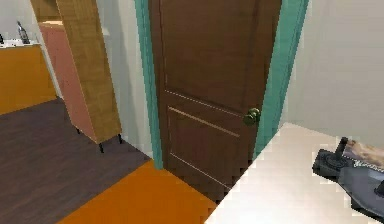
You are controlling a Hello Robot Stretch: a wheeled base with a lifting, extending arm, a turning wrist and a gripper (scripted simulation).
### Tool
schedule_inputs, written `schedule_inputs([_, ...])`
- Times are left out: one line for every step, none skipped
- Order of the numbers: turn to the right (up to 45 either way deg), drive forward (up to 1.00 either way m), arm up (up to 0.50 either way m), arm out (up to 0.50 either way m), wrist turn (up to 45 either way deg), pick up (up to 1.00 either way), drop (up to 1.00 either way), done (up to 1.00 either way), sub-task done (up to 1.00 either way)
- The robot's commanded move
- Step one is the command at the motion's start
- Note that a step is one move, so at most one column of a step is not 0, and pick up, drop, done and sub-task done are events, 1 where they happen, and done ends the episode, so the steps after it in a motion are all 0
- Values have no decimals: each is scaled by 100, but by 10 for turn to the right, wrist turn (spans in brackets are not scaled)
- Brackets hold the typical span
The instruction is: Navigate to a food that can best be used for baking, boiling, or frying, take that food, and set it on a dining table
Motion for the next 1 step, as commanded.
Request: schedule_inputs([0, 0, 2, 0, 0, 0, 0, 0, 0])
